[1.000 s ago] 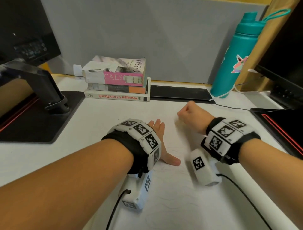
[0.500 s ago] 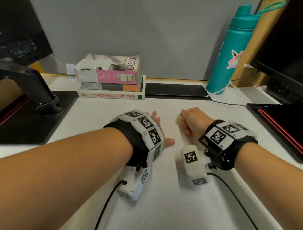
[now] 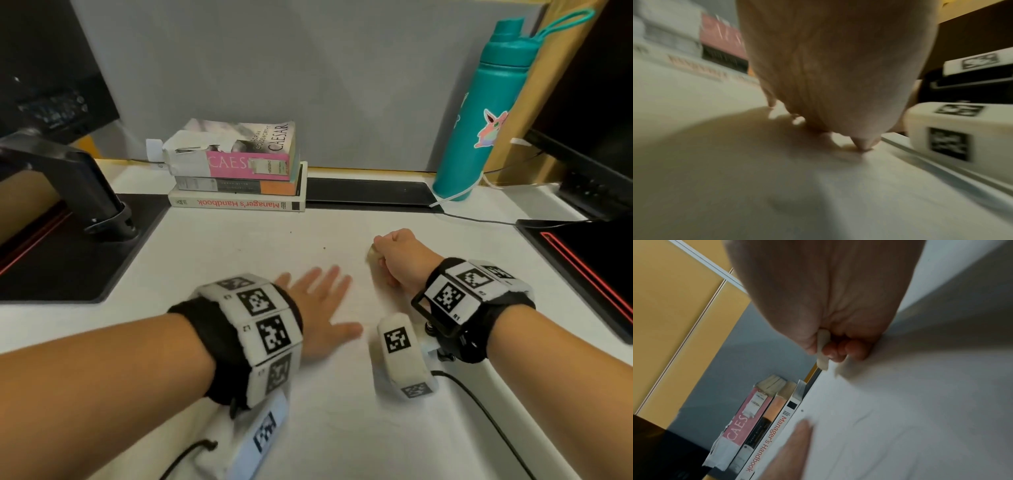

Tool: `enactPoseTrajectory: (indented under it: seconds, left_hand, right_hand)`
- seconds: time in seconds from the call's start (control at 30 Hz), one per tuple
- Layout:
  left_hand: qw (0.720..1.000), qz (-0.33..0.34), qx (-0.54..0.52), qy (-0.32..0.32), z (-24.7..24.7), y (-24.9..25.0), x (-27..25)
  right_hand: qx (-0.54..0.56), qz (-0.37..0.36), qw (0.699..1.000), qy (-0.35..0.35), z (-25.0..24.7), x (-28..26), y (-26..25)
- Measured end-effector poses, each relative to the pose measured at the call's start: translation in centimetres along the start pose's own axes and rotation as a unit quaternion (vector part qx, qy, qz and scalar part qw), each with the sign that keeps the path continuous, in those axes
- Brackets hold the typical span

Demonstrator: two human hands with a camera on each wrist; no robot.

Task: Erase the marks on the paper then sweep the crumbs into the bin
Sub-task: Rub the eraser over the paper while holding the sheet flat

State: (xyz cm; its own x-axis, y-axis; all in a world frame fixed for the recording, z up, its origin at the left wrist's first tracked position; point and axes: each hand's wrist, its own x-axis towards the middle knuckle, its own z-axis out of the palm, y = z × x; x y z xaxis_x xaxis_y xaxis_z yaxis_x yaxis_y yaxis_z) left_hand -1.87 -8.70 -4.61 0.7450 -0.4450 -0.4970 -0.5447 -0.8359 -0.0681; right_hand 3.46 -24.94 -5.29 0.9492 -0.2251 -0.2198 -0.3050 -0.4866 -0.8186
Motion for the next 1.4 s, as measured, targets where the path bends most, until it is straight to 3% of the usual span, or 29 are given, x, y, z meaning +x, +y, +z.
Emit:
enactPoseTrajectory:
  seconds: [0.07,0.1,0.3,0.43,0.5,0.6,0.73,0.87,1.0,1.13,1.27,1.33,1.4]
  left_hand:
    - [0.994,-0.103,-0.018,0.022,-0.5,-2.0,-0.4]
    - [0.992,-0.128,-0.016,-0.002,-0.9,-2.7,-0.9]
    - [0.995,-0.067,-0.035,-0.072,-0.5,-5.5,-3.8]
    - [0.996,-0.060,-0.046,-0.048,0.8,-6.3,-3.2]
    - [0.996,-0.061,-0.052,-0.038,1.1,-6.5,-3.1]
    - [0.995,-0.067,-0.066,-0.022,1.2,-6.4,-3.2]
    - [0.995,-0.060,-0.083,-0.008,1.2,-6.3,-3.1]
    - [0.996,-0.070,-0.061,-0.011,1.2,-6.1,-3.1]
    - [0.995,-0.064,-0.073,-0.004,1.3,-6.2,-3.1]
    - [0.995,-0.074,-0.060,-0.014,1.5,-6.1,-2.8]
    - [0.996,-0.064,-0.058,-0.023,1.1,-6.1,-3.0]
    - [0.996,-0.066,-0.047,-0.024,1.0,-5.9,-3.1]
    - [0.996,-0.080,-0.037,-0.026,1.0,-5.9,-3.0]
  right_hand:
    - [-0.030,-0.015,0.999,-0.013,-0.1,-0.7,-0.3]
    - [-0.048,-0.024,0.998,-0.025,-0.2,-1.1,-0.5]
    - [-0.152,-0.088,0.981,-0.085,0.6,-5.1,-3.9]
    - [-0.280,-0.139,0.931,-0.188,4.4,-7.2,-5.9]
    - [-0.324,-0.140,0.914,-0.200,5.9,-7.1,-6.4]
    - [-0.329,-0.145,0.912,-0.198,6.7,-6.8,-6.6]
    - [-0.330,-0.170,0.877,-0.306,7.3,-8.4,-6.6]
    - [-0.377,-0.170,0.887,-0.206,6.9,-7.2,-7.0]
    - [-0.413,-0.197,0.842,-0.285,7.4,-8.0,-7.0]
    - [-0.415,-0.190,0.863,-0.216,6.7,-7.1,-7.2]
    - [-0.454,-0.233,0.818,-0.266,7.4,-8.2,-6.8]
    - [-0.427,-0.206,0.840,-0.265,6.8,-8.0,-6.9]
    - [-0.436,-0.192,0.851,-0.221,6.3,-7.4,-7.2]
